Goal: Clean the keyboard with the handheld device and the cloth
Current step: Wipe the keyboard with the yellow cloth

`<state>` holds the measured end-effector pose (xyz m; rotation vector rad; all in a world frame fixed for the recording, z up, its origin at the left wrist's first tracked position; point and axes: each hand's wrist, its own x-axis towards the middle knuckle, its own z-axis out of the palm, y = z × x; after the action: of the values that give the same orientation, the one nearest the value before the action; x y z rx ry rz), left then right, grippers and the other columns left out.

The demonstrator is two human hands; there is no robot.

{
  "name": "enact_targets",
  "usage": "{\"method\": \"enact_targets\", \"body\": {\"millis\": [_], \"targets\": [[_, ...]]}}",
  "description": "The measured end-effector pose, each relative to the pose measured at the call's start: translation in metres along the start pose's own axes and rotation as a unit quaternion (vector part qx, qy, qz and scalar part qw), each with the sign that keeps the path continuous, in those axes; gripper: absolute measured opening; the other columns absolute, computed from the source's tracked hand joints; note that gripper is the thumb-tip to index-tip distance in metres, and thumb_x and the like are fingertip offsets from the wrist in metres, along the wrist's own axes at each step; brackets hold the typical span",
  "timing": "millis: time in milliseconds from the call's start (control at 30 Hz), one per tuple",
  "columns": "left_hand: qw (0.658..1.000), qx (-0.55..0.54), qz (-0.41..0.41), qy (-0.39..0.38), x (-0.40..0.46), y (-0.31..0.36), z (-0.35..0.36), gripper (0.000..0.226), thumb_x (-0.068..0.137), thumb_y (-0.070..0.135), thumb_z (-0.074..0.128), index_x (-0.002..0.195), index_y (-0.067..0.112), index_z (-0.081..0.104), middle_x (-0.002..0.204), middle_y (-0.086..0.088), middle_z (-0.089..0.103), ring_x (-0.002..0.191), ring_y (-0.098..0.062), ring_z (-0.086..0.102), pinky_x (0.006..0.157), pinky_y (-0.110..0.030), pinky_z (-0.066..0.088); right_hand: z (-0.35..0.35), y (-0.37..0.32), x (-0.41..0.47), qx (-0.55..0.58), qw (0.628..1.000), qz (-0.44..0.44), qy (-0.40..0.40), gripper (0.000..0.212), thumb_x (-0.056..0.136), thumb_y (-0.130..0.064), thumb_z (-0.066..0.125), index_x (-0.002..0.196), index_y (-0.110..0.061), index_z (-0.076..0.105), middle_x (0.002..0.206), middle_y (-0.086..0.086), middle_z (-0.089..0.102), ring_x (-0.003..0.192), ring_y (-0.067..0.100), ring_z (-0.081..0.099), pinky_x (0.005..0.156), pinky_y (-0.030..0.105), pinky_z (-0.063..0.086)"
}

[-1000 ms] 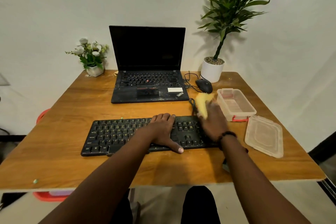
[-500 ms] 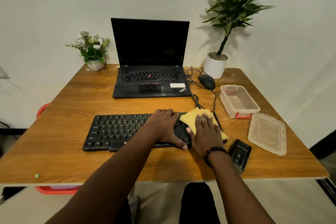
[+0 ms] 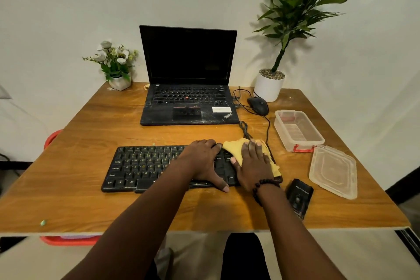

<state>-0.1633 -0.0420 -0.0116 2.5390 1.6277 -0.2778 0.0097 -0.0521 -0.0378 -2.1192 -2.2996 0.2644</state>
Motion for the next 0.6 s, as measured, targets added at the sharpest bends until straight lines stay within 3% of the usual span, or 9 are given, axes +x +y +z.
{"method": "enact_targets", "body": {"millis": [167, 433, 600], "targets": [[1.0, -0.005, -0.003, -0.01, 0.001, 0.0, 0.001, 0.135, 0.062, 0.091, 0.059, 0.16, 0.014, 0.01, 0.166, -0.006, 0.016, 0.149, -0.03, 0.021, 0.12, -0.041, 0.02, 0.004, 0.004, -0.045, -0.005, 1.0, -0.011, -0.011, 0.069, 0.1, -0.051, 0.019, 0.153, -0.012, -0.004, 0.161, 0.006, -0.012, 0.148, 0.022, -0.013, 0.12, 0.04, -0.001], [1.0, -0.01, 0.001, -0.019, -0.001, -0.002, -0.001, 0.133, 0.062, 0.09, 0.061, 0.16, 0.015, 0.012, 0.164, -0.005, 0.018, 0.147, -0.029, 0.023, 0.119, -0.042, 0.023, -0.004, 0.012, 0.004, 0.046, 0.999, 0.006, 0.004, 0.066, 0.1, -0.052, 0.013, 0.154, -0.015, 0.003, 0.162, 0.003, -0.009, 0.148, 0.02, -0.011, 0.119, 0.04, -0.002], [1.0, 0.001, -0.002, -0.019, 0.0, -0.001, -0.002, 0.132, 0.063, 0.091, 0.058, 0.161, 0.016, 0.009, 0.165, -0.005, 0.017, 0.147, -0.03, 0.023, 0.119, -0.042, 0.024, 0.006, -0.007, -0.027, 0.051, 0.997, 0.034, 0.037, 0.07, 0.099, -0.053, 0.013, 0.153, -0.01, 0.0, 0.161, 0.007, -0.01, 0.147, 0.023, -0.013, 0.12, 0.04, -0.003]]}}
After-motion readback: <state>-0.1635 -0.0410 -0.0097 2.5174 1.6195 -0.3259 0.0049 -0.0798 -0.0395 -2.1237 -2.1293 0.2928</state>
